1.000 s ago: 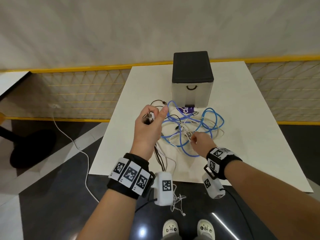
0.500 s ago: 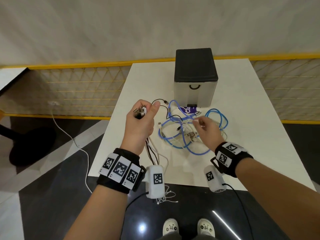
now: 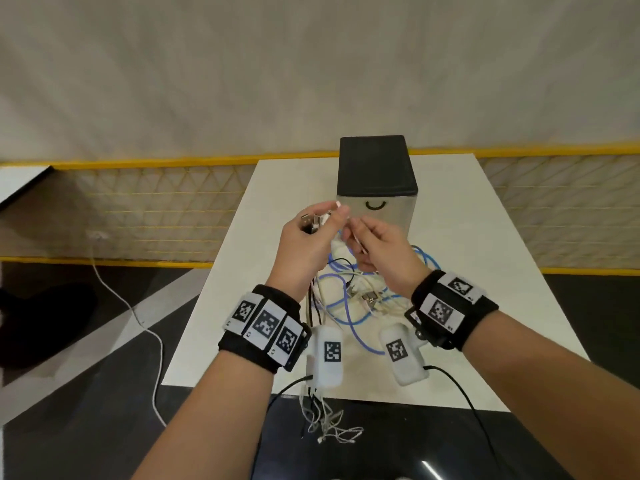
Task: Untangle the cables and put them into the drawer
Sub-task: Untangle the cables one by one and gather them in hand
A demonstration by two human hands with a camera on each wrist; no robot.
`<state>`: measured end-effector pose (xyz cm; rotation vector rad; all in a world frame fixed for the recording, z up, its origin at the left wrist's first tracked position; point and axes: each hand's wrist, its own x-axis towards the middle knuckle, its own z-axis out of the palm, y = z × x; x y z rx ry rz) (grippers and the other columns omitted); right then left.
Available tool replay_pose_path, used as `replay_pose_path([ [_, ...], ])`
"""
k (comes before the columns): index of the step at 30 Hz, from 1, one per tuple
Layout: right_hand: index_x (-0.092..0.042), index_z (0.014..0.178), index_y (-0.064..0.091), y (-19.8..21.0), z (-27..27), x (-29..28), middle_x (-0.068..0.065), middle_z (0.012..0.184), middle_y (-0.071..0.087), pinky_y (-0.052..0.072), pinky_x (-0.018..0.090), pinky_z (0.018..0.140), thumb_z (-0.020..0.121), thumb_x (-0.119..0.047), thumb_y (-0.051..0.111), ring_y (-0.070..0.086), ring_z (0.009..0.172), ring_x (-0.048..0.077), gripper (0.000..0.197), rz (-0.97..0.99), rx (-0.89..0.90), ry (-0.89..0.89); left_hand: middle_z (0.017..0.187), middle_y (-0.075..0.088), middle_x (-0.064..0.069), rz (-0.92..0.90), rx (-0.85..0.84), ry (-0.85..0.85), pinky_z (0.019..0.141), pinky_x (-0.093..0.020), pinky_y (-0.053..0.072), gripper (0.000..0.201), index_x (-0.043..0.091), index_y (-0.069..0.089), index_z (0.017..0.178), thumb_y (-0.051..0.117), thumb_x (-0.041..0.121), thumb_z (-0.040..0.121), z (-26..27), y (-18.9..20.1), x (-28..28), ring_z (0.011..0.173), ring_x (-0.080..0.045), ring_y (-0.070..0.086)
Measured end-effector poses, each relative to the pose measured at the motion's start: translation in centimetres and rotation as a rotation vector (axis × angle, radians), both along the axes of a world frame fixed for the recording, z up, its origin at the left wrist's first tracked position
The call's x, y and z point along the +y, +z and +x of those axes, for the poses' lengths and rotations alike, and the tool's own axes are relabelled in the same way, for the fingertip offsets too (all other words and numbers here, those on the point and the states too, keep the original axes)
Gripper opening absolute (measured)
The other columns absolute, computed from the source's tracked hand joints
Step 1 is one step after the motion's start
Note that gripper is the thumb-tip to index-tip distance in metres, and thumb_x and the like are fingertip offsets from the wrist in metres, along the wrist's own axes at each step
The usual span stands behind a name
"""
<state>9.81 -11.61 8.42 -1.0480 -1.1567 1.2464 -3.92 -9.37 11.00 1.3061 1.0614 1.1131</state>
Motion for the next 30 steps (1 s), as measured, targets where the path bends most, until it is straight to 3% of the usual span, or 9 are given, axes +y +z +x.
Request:
replay_pose_path([
  [4,-0.009,0.084,0.057,-0.1,-0.4,-0.9,-0.002,0.060,0.038,0.023,0.018,0.043,0.103,-0.027,0.037,0.026,0.047,0.007,0.032,0.037,-0.122,0.091,0.057,0.049,-0.002,0.046,0.001,0.041,0.044,-0.014,0.035,0.019,0.010,0.067,0.089,0.067,0.028,0.093,1.0,0.2,0.0,0.042,-0.006,0.040],
  [7,-0.013,0.082,0.055,-0.4,-0.4,-1.4,-0.003,0.059,0.037,0.026,0.015,0.040,0.103,-0.026,0.035,0.028,0.045,0.004,0.032,0.060,-0.209,0.121,0.054,0.050,0.008,0.080,0.035,0.083,0.054,-0.026,0.038,0.024,0.018,0.063,0.078,0.065,0.036,0.093,1.2,-0.1,0.5,0.049,-0.013,0.043],
  [10,-0.015,0.079,0.052,-0.4,-0.4,-1.7,-0.013,0.052,0.040,0.026,0.013,0.041,0.104,-0.023,0.033,0.029,0.043,0.001,0.032,0.067,-0.241,0.119,0.057,0.050,0.001,0.087,0.017,0.092,0.057,-0.031,0.039,0.033,0.018,0.053,0.069,0.061,0.036,0.096,1.6,-0.2,0.7,0.050,-0.018,0.045],
  [18,-0.020,0.074,0.049,-3.3,3.7,-2.4,-0.011,0.069,0.046,0.040,0.020,0.069,0.102,-0.018,0.039,0.044,0.064,-0.001,0.030,0.107,-0.672,0.144,0.047,0.031,0.011,-0.026,-0.438,0.198,0.039,-0.018,0.028,0.036,0.023,0.042,0.067,0.059,0.032,0.098,-1.7,3.2,2.0,0.042,-0.006,0.028],
  [20,-0.017,0.076,0.053,-3.0,4.6,-1.6,-0.011,0.070,0.050,0.041,0.019,0.070,0.101,-0.019,0.042,0.049,0.066,-0.004,0.027,0.112,-0.711,0.072,0.049,0.028,0.011,-0.047,-0.357,0.110,0.034,-0.016,0.021,0.031,0.025,0.046,0.069,0.065,0.029,0.095,-2.2,3.1,1.7,0.041,-0.005,0.023],
  [22,-0.013,0.077,0.056,-1.8,4.9,-0.7,-0.008,0.070,0.053,0.041,0.020,0.068,0.100,-0.019,0.045,0.049,0.065,-0.003,0.026,0.144,-0.730,0.009,0.050,0.030,0.011,-0.068,-0.097,0.002,0.034,-0.016,0.020,0.017,0.025,0.058,0.079,0.068,0.029,0.092,-1.6,2.6,1.1,0.041,-0.006,0.024],
  [25,-0.005,0.082,0.059,0.9,4.4,0.1,0.010,0.075,0.058,0.043,0.030,0.069,0.099,-0.019,0.046,0.051,0.068,0.018,0.025,0.219,-0.704,0.006,0.045,0.037,0.013,-0.121,0.302,-0.200,0.036,-0.017,0.024,0.023,0.020,0.070,0.100,0.067,0.041,0.091,-0.3,1.7,-0.3,0.040,-0.007,0.029],
  [27,-0.006,0.084,0.059,2.2,4.2,0.2,0.012,0.077,0.056,0.043,0.028,0.069,0.100,-0.019,0.045,0.050,0.070,0.022,0.025,0.279,-0.684,0.035,0.046,0.035,0.011,-0.118,0.336,-0.260,0.038,-0.018,0.024,0.029,0.018,0.070,0.088,0.064,0.046,0.092,0.1,1.3,-0.9,0.040,-0.008,0.028],
  [30,-0.014,0.081,0.055,1.9,4.7,0.4,0.004,0.074,0.050,0.039,0.020,0.066,0.101,-0.019,0.040,0.045,0.068,0.012,0.025,0.281,-0.716,0.081,0.047,0.036,0.008,-0.071,0.187,-0.056,0.040,-0.020,0.024,0.035,0.022,0.058,0.067,0.062,0.043,0.094,-0.3,1.9,-0.8,0.043,-0.011,0.029],
])
